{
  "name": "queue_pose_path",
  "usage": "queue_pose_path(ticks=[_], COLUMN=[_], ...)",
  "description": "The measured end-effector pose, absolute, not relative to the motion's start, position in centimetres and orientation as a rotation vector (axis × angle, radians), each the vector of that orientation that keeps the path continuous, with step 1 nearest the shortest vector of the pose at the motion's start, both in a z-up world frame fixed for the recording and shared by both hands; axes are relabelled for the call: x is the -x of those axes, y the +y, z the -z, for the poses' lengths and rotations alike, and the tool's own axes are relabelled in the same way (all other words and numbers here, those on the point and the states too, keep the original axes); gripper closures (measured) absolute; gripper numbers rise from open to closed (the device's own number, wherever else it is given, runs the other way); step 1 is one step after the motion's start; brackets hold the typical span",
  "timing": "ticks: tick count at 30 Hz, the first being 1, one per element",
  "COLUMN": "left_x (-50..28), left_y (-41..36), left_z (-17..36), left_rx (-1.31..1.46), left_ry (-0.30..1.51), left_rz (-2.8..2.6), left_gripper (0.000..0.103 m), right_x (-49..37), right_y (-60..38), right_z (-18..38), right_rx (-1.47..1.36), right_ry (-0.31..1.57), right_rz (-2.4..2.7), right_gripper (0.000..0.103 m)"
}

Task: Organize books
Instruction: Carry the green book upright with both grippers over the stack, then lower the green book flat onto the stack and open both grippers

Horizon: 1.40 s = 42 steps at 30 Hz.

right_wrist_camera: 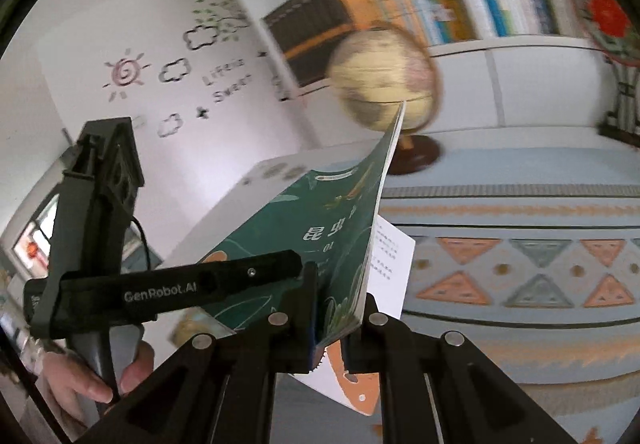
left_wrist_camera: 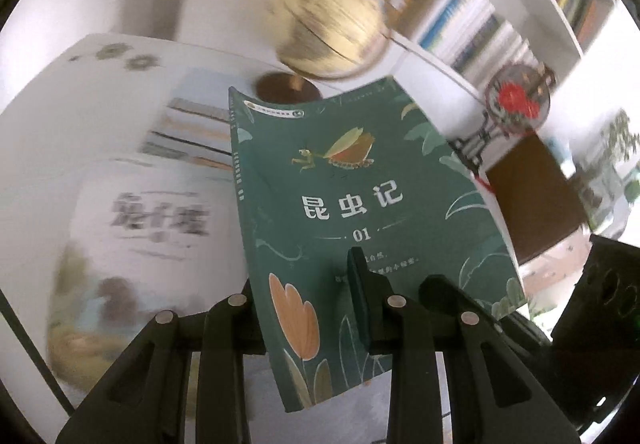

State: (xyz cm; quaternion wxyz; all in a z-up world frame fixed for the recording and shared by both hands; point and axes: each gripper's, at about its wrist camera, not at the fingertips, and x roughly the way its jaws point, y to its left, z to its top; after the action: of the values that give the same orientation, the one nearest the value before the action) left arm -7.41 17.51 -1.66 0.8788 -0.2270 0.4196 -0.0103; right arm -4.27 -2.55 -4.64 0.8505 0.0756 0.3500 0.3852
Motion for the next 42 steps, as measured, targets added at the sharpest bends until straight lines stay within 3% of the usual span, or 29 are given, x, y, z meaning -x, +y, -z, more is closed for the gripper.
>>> queue_pose_path(ticks=[7,17,23,33,42], left_x=[11.1,12.8,12.9,12.4,14.5], left_y=[23.7,28.0,29.0,30.4,33.2], left_z=[2.0,6.8,8.1,8.0,6.8], left_rx=[0.536,0.62,0.623,0.625,0.602], left_ry=[0.847,0.936,0.98,0.971,0.952], left_rz=[-0.094,-0.182,-0.23,-0.263,-0.462], left_gripper=[0.077,0.075,0.066,0.065,0.061], right_x=[7.1,8.9,9.3,10.5,10.1], right_y=[4.3,10.3,10.9,11.0,9.9], right_z=[4.8,10.0,11.7,13.1,12.7], right_rx=[-0.177,-0.233,-0.257,-0.288,-0.328], right_ry=[0.777,0.963,1.016,1.024,1.032], right_rz=[-0.904,-0.856,-0.792,-0.677,-0.603], right_gripper=[0.091,0.091,0.091,0.091,0.084])
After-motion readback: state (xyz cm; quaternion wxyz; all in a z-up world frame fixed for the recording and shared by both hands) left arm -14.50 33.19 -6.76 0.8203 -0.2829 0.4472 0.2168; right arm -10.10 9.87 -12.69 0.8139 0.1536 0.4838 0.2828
